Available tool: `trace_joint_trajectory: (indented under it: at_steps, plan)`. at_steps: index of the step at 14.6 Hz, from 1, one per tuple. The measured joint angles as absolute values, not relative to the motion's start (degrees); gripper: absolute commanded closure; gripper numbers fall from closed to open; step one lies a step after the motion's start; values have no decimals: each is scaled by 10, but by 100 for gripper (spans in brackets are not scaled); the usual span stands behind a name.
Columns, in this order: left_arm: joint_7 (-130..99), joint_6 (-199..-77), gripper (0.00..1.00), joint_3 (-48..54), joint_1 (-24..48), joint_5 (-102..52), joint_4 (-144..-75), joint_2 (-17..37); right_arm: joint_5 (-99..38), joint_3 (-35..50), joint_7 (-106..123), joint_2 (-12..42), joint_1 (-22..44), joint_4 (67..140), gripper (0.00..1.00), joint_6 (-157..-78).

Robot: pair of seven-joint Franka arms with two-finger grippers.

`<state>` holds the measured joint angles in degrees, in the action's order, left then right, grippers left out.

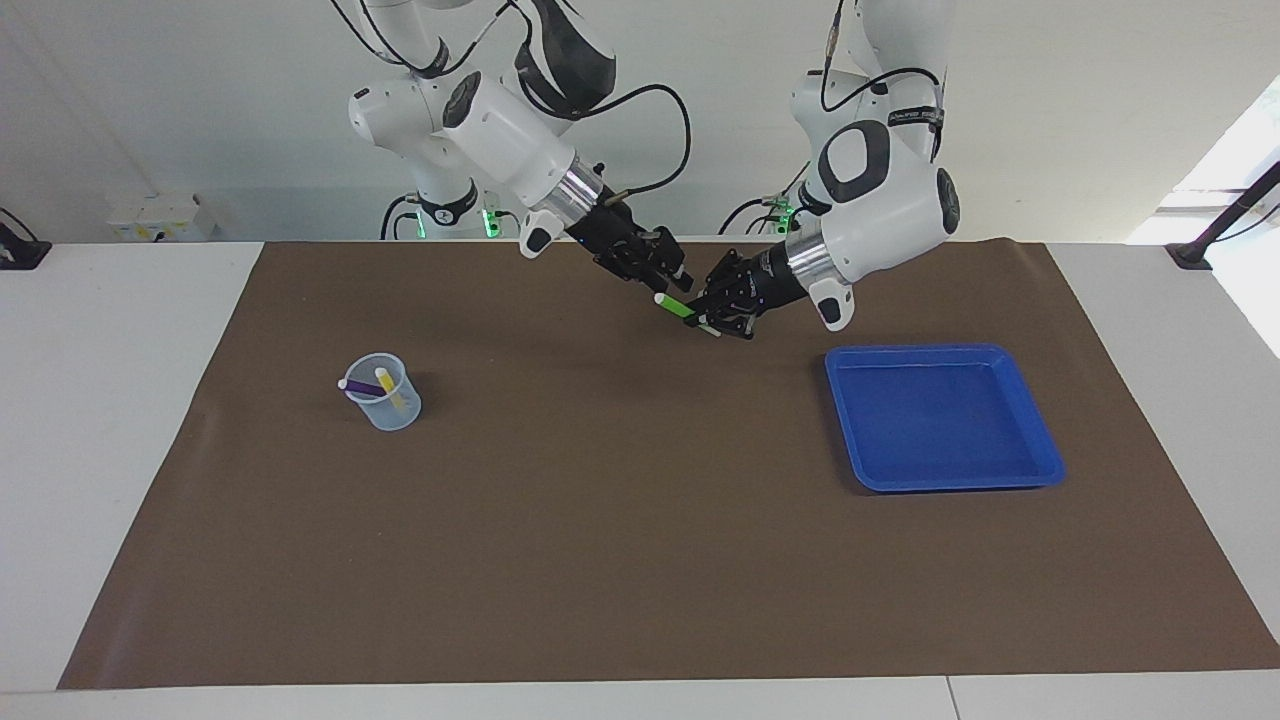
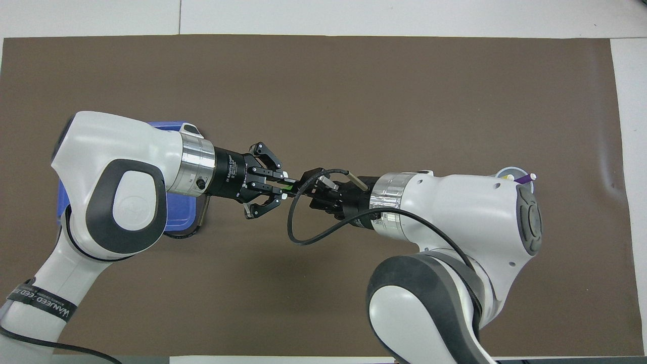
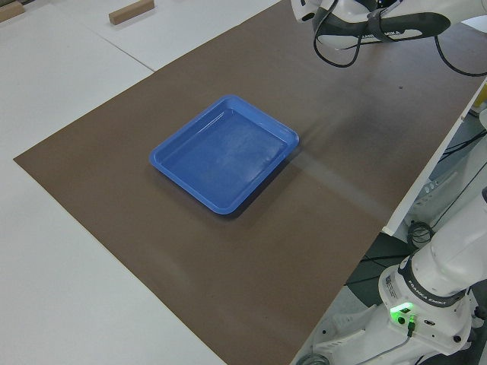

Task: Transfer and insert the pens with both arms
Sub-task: 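Grasp the green pen with the right gripper and open the left gripper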

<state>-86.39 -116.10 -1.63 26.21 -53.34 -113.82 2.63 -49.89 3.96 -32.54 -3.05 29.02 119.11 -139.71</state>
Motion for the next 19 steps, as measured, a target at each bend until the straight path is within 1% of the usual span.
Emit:
trace_joint_trajectory:
  at_steps: [6,9,12,15,16,19]
  plan:
    - [-864,-1161,100,-16,262,-534,-1138,26,-499,37,-325,-29,289,1192,50,-1401]
    - [-864,-1161,100,-16,262,-534,-1138,26,-499,37,-324,-23,289,1192,50,-1423]
    - [-864,-1161,100,-16,262,-534,-1138,26,-499,37,-324,-20,289,1192,56,-1427]
    - [-864,-1161,100,-16,262,-534,-1139,26,-499,37,-324,-20,289,1192,64,-1427]
    - [-864,-1161,100,-16,262,-534,-1139,26,-499,37,-324,-20,289,1192,68,-1427]
    - [-864,-1161,100,-16,262,-534,-1139,26,-499,37,-324,-20,288,1192,70,-1427]
